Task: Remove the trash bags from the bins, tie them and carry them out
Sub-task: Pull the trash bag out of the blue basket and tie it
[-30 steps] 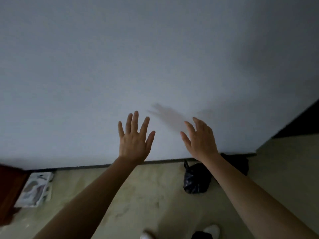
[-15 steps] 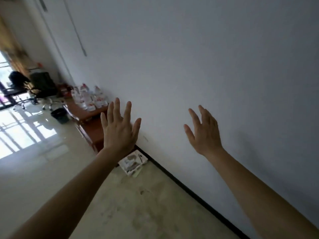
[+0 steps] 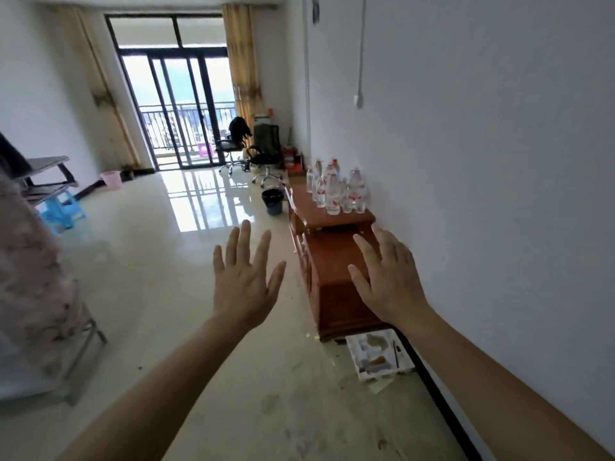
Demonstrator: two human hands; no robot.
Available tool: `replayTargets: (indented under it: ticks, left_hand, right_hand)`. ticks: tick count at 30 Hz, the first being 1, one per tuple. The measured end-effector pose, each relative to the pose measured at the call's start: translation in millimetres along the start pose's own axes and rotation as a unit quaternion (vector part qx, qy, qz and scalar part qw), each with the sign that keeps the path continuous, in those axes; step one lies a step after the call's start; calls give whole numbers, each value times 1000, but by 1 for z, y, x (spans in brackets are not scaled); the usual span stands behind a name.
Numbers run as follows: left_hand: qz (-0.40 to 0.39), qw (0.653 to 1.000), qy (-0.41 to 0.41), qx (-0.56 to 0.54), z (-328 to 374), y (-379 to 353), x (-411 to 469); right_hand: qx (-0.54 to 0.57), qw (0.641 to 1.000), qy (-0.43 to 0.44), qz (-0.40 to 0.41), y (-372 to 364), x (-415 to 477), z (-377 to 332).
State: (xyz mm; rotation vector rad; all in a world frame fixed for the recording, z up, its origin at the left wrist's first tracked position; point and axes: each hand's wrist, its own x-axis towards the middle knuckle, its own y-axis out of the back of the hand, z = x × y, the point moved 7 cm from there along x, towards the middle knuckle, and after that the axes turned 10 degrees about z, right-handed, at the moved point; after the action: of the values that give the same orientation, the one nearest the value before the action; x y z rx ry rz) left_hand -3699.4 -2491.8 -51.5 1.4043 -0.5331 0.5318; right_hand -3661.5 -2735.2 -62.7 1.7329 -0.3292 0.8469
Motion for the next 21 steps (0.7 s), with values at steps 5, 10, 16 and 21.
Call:
replayTargets:
  ticks: [5,10,16,21]
  left_hand:
    - [-39,997,24,56,-81,-68,107]
    - [-50,990,54,116,-179,-104,185]
    - [-53,973,156,164,-336,-147,232]
    - [-41,966,191,169,-459,-196,291]
  right_hand:
    - [34,999,18,-23,-127,122,-27]
    - [71,994,71,-37,-226,237,-79]
    - [123,976,165,-75,-355,341,-204]
    - [126,965,218,-74,-465,425,-298]
